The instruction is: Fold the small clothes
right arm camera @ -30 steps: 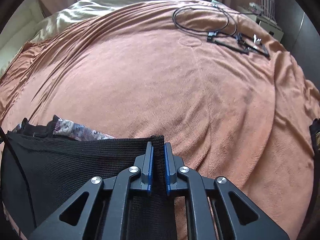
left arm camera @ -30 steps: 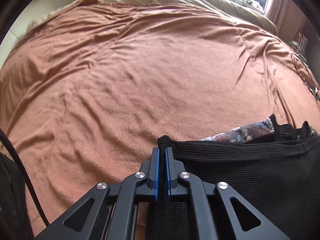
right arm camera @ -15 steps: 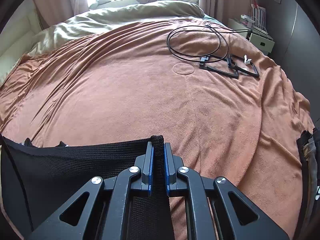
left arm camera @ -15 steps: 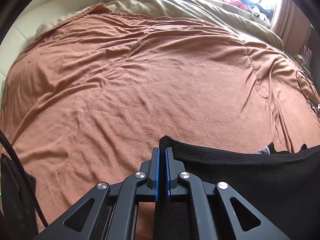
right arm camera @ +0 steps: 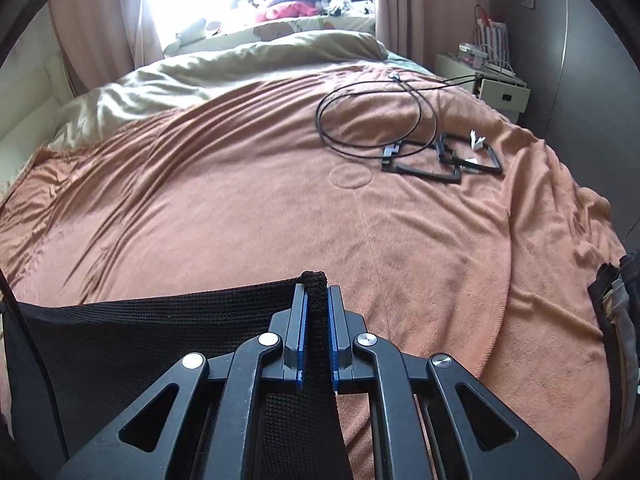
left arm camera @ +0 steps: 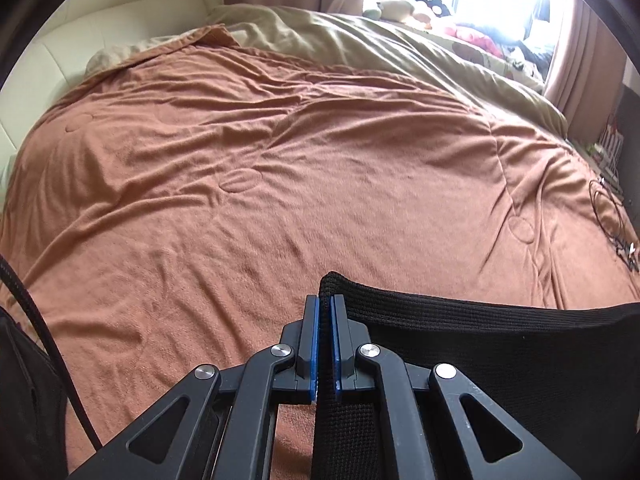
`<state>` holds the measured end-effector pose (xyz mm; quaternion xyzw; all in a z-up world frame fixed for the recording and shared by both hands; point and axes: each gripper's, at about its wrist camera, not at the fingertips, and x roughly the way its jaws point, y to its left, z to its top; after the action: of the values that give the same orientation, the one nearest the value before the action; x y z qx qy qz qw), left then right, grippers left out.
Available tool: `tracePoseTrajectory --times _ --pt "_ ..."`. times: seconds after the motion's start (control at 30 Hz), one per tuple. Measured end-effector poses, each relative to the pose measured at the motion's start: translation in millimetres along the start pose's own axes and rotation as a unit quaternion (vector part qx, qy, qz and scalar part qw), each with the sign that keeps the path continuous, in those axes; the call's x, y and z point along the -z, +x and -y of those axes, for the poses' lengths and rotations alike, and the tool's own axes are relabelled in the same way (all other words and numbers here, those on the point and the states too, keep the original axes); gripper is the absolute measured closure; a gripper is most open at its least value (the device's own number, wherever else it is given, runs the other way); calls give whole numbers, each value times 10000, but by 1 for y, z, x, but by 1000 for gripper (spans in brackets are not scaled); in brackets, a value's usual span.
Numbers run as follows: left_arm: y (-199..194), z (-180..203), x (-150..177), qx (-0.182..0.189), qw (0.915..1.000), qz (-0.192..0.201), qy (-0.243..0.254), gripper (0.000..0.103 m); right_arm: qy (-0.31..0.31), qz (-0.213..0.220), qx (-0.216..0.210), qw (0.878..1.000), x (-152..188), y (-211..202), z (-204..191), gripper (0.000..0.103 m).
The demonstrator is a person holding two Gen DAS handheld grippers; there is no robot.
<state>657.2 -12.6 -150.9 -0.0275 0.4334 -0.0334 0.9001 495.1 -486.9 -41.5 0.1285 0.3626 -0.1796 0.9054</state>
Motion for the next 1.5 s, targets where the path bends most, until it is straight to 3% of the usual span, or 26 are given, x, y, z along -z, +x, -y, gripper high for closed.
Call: tracePoseTrajectory --times 0.13,0.2,0.27,0.3,0.4,0.77,1.17,1.5 --pt "21 7 1 -23 9994 -334 103 96 -62 -145 107 9998 6 11 1 97" --pt "34 12 5 -105 9977 -628 224 95 -139 -530 199 9983 9 30 -3 95" --pt "35 12 9 -54 9977 -655 176 95 -198 -800 437 9956 14 40 -5 92" --pt "32 10 11 -63 9978 -638 148 95 -203 -838 442 9953 16 40 -6 87" --pt "28 3 15 -71 9974 -711 98 95 -181 -794 260 9963 18 30 -4 53" --pt "-18 -10 41 139 9964 -831 -31 95 -356 -1012 -354 9936 35 -15 12 52" --pt "-77 2 109 416 9947 -934 83 95 -482 -1352 -592 9879 102 -67 31 52" --pt "-109 20 161 693 9928 -982 -6 95 -483 -1027 -638 9915 146 -118 24 52"
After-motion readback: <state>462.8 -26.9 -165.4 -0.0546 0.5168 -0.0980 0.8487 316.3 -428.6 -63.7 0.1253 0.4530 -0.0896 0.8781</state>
